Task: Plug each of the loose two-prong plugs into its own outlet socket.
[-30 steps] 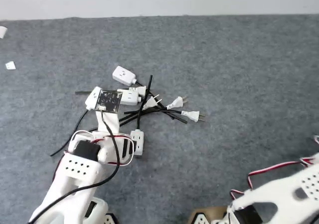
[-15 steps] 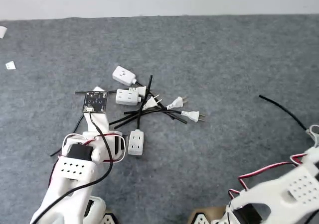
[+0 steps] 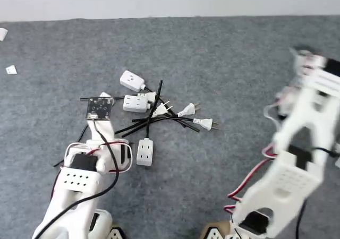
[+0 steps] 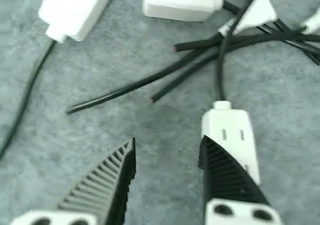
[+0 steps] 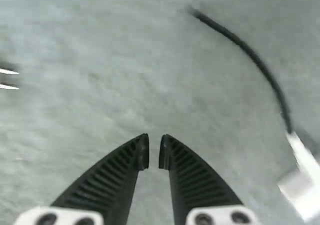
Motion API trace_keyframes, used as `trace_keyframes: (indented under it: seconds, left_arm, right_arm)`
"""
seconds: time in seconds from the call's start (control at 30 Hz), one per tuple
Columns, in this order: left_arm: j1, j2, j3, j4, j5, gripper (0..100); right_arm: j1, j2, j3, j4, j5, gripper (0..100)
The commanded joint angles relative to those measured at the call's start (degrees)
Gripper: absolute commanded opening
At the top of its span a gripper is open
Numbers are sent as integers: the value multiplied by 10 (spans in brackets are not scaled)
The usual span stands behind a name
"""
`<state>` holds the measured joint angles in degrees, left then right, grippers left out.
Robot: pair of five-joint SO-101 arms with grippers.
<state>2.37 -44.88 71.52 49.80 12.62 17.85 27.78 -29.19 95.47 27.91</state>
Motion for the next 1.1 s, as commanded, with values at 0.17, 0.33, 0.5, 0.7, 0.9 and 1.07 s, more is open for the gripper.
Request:
trace_keyframes:
  seconds: [0.17,0.33,0.5,0.7,0.9,1.07]
  left_arm:
    - [-36,-12,-8,-30,-7,196]
    - [-37,-12,-8,-31,-7,196]
    - [-37,-12,-8,-31,-7,196]
    - [-37,-12,-8,-31,-8,196]
    - [-37,-12,-7,-31,-33,196]
    - [-37,-12,-7,-30,-55,196]
  right_arm:
    - [-167,-15,38,-26,393,55]
    - [-207,-4,68,29,529,55]
    - [-240,-1,86,34,528,56]
    - [-298,-7,146,-44,413,110]
    - [-328,-7,163,-128,284,162]
    - [-329,-14,165,-135,287,158]
